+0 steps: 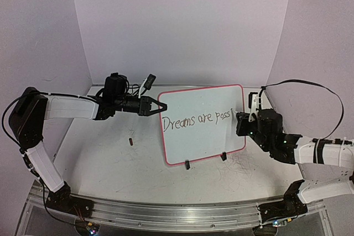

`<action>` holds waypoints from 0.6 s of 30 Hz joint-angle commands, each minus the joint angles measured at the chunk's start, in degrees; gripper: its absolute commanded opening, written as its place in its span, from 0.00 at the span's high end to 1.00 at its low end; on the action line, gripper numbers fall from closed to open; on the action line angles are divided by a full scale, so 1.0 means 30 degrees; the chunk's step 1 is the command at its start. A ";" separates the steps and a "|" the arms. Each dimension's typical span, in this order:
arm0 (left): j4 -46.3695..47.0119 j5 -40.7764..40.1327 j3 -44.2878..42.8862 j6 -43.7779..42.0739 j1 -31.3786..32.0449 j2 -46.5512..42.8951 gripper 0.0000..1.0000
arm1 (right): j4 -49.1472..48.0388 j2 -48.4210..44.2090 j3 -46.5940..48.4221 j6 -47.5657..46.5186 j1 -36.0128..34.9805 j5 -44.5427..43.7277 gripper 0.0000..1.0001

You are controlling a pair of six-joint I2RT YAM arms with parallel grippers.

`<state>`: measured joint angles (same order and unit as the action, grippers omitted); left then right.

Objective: Write a sentence on the whiteboard

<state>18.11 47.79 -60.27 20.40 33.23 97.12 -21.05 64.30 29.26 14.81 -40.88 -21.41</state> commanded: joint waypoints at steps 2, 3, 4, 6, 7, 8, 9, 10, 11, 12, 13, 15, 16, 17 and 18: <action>-0.0649 -0.0669 -0.0333 -0.0473 0.0062 -0.0536 1.00 | 0.0052 -0.1750 0.0017 -0.0045 0.0082 0.0241 1.00; -0.0641 -0.0670 -0.0334 -0.0473 0.0057 -0.0568 1.00 | 0.0242 -0.1813 0.0012 0.0001 0.0084 0.0210 1.00; -0.0642 -0.0694 -0.0320 -0.0475 0.0055 -0.0578 1.00 | 0.0374 -0.1778 -0.0024 0.0048 0.0085 0.0180 1.00; -0.0655 -0.0732 -0.0317 -0.0473 0.0055 -0.0565 1.00 | 0.0481 -0.1625 -0.0181 0.0146 0.0086 0.0185 1.00; -0.0671 -0.0707 -0.0327 -0.0473 0.0055 -0.0516 1.00 | 0.0496 -0.1582 -0.0274 0.0196 0.0071 0.0251 1.00; -0.0672 -0.0703 -0.0329 -0.0473 0.0055 -0.0519 1.00 | 0.0507 -0.1554 -0.0344 0.0202 0.0085 0.0372 1.00; -0.0672 -0.0707 -0.0330 -0.0473 0.0055 -0.0536 1.00 | 0.0512 -0.1552 -0.0402 0.0197 0.0092 0.0472 1.00; -0.0673 -0.0724 -0.0330 -0.0473 0.0055 -0.0558 1.00 | 0.0512 -0.1563 -0.0442 0.0191 0.0091 0.0496 1.00; -0.0675 -0.0750 -0.0330 -0.0476 0.0054 -0.0568 1.00 | 0.0527 -0.1575 -0.0463 0.0182 0.0090 0.0456 1.00; -0.0675 -0.0763 -0.0330 -0.0480 0.0052 -0.0567 1.00 | 0.0564 -0.1582 -0.0468 0.0162 0.0092 0.0402 1.00; -0.0675 -0.0734 -0.0330 -0.0477 0.0055 -0.0584 1.00 | 0.0616 -0.1576 -0.0472 0.0134 0.0093 0.0369 1.00; -0.0678 -0.0747 -0.0312 -0.0473 0.0055 -0.0580 1.00 | 0.0704 -0.1599 -0.0481 0.0080 0.0093 0.0342 1.00; -0.0676 -0.0731 -0.0304 -0.0473 0.0055 -0.0589 1.00 | 0.0725 -0.1601 -0.0469 0.0074 0.0091 0.0374 1.00; -0.0675 -0.0732 -0.0301 -0.0473 0.0055 -0.0602 1.00 | 0.0753 -0.1601 -0.0468 0.0073 0.0086 0.0424 1.00; -0.0675 -0.0727 -0.0300 -0.0473 0.0055 -0.0613 1.00 | 0.0770 -0.1601 -0.0453 0.0060 0.0090 0.0485 1.00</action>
<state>18.09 47.79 -60.29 20.38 33.23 97.12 -18.34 59.51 28.05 15.05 -40.80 -20.21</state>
